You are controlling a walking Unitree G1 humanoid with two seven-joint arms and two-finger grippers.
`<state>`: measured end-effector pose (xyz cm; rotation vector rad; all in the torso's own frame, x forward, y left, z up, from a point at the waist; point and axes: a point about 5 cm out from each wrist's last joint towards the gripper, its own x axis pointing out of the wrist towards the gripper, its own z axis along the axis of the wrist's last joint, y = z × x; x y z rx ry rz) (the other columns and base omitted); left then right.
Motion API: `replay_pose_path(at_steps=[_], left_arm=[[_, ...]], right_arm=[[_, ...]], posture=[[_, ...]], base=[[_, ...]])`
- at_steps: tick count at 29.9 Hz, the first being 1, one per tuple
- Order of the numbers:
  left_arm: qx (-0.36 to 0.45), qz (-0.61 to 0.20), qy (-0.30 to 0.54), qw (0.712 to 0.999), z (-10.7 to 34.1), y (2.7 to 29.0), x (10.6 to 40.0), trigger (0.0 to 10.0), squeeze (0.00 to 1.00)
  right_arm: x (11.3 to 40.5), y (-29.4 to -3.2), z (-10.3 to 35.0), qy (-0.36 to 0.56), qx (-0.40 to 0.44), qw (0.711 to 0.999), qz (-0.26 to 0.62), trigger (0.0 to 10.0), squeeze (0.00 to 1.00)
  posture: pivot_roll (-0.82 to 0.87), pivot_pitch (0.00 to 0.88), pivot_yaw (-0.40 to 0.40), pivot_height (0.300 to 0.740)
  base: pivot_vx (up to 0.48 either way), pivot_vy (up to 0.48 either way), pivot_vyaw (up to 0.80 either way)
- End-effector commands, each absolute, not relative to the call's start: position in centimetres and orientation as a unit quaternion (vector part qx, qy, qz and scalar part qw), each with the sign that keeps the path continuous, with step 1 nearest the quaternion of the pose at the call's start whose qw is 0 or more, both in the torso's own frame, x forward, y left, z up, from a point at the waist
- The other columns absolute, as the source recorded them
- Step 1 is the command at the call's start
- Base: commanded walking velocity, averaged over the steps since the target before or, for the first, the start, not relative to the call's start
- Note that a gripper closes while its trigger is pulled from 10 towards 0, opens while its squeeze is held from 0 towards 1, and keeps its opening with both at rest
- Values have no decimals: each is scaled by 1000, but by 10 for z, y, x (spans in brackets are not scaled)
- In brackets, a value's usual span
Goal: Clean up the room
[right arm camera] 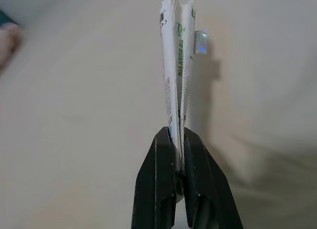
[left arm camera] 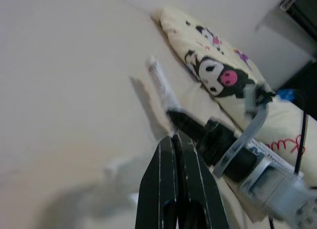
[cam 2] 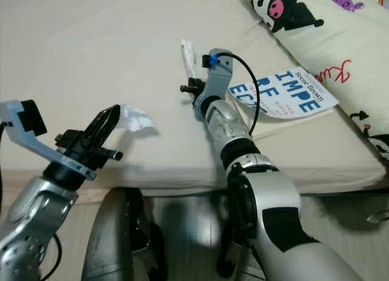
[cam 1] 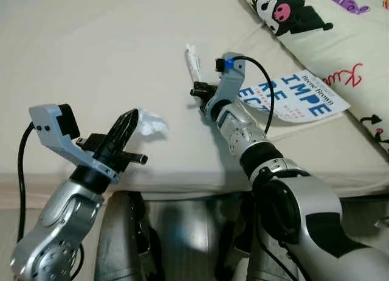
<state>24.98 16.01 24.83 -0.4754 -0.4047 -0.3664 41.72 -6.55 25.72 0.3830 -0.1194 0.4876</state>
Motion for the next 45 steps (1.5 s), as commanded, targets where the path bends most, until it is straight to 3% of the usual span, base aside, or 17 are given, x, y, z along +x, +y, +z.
replay_pose_path(at_steps=[1, 3, 4, 9, 11, 18, 29, 37, 45], left_arm=[[-246, -131, -203, 939, 240, 170, 265, 10000, 0], [-251, -113, -205, 939, 239, 173, 272, 10000, 0], [-260, -96, -206, 938, 237, 176, 283, 10000, 0], [-269, -78, -184, 942, 231, 177, 303, 10000, 0], [-271, -77, -132, 950, 220, 169, 320, 10000, 0], [-250, -74, -97, 960, 195, 159, 342, 10000, 0], [-243, -46, -29, 969, 145, 156, 348, 10000, 0], [-224, -39, 16, 974, 118, 158, 346, 10000, 0], [-224, -26, 41, 973, 91, 167, 339, 10000, 0]], right_arm=[[413, -67, 268, -115, 242, 921, 284, 0, 0], [410, -70, 273, -139, 258, 909, 296, 0, 0], [407, -74, 275, -158, 260, 901, 309, 0, 0], [395, -83, 272, -181, 256, 893, 323, 0, 0], [374, -91, 256, -181, 247, 893, 329, 0, 0], [356, -102, 209, -134, 236, 912, 308, 0, 0], [330, -113, 149, -29, 191, 941, 277, 0, 0], [325, -113, 140, -14, 187, 944, 273, 0, 0], [325, -113, 137, -10, 179, 946, 270, 0, 0]], posture=[[161, 358, -60, 501], [161, 358, -60, 506], [120, 295, -62, 511], [85, 236, -58, 521], [54, 187, -49, 531], [-3, 120, -20, 556], [-21, 80, -2, 601], [-22, 71, 3, 621], [-26, 64, 8, 641]], base=[[0, 0, 0], [0, 0, 0], [0, 0, 0], [0, 0, 0], [0, 0, 0], [0, 0, 0], [0, 0, 0], [-333, 0, 0], [0, 0, 0]])
